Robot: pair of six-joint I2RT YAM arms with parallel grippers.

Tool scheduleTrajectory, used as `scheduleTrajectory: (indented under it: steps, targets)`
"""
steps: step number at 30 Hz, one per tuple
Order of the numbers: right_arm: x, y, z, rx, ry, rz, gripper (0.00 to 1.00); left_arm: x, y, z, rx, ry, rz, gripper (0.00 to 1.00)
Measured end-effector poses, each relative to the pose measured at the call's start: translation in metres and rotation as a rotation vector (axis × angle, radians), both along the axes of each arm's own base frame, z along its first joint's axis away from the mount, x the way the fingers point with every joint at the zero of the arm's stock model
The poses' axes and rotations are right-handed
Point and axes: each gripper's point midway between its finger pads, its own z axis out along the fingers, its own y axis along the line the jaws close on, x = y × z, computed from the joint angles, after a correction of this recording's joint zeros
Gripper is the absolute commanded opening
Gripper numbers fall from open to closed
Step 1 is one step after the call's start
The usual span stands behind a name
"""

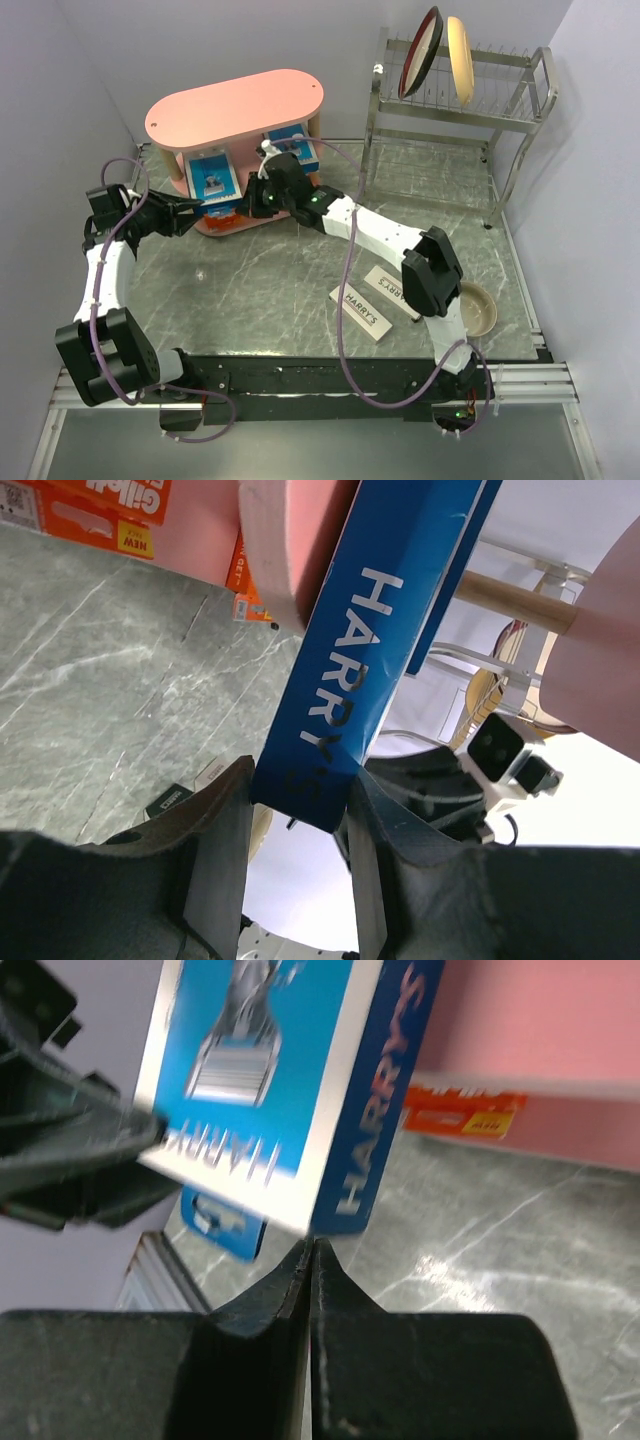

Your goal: Place and organize the shaving razors onto the shelf

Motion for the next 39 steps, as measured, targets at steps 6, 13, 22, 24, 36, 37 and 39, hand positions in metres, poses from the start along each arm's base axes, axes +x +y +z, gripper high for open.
scheduleTrajectory:
  steps: [6, 13, 22, 24, 36, 37, 39]
  targets:
    - [0.01, 0.003, -0.005, -0.018, -0.016, -0.021, 0.08, -0.001, 0.004, -0.003, -0.003, 0.008, 0.015, 0.49]
    - [0.025, 0.014, -0.005, -0.019, -0.052, -0.031, 0.1, -0.002, 0.011, -0.007, -0.005, 0.032, 0.047, 0.61]
    - [0.033, 0.016, 0.002, -0.005, -0.079, -0.045, 0.12, -0.004, 0.014, -0.01, -0.017, 0.051, 0.059, 1.0]
    - [0.034, 0.018, 0.001, -0.002, -0.079, -0.045, 0.12, -0.007, 0.017, -0.012, -0.01, 0.06, 0.063, 1.0]
    - [0.04, 0.025, -0.007, 0.01, -0.068, -0.053, 0.13, -0.027, 0.04, -0.009, 0.047, 0.053, 0.131, 0.99]
    - [0.041, 0.026, -0.006, 0.012, -0.071, -0.056, 0.14, -0.028, 0.04, -0.01, 0.048, 0.058, 0.131, 0.99]
    - [0.043, 0.026, -0.003, 0.018, -0.077, -0.064, 0.14, -0.03, 0.039, -0.012, 0.049, 0.067, 0.128, 1.0]
